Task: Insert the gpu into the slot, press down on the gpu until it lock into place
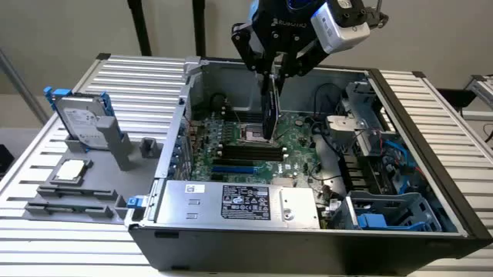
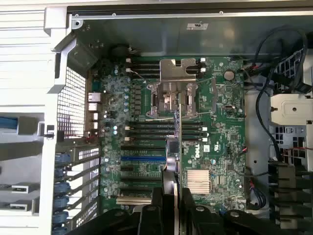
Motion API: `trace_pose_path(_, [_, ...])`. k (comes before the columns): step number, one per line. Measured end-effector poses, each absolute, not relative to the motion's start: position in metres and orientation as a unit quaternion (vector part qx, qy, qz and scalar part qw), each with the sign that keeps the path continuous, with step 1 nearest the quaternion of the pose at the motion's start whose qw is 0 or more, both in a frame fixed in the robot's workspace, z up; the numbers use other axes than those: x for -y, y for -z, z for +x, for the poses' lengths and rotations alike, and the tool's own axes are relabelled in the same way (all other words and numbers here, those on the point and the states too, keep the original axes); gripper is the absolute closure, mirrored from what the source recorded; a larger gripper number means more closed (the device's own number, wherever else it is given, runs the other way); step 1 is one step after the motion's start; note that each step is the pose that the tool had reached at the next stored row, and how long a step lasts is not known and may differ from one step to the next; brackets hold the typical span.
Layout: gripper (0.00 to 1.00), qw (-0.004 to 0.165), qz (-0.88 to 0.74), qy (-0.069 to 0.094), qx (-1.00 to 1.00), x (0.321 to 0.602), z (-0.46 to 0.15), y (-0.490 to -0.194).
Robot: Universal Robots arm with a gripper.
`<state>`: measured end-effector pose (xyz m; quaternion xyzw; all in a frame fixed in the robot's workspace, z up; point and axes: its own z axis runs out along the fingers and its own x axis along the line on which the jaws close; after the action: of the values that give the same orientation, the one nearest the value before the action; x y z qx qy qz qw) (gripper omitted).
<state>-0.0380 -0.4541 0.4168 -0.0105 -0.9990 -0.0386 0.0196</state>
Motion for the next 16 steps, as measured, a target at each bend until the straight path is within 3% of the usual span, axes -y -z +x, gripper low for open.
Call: trace_pose_path(16, [0.74,0.019,-0.004,0.039,0.999,0.4538,-0.038,-0.4164])
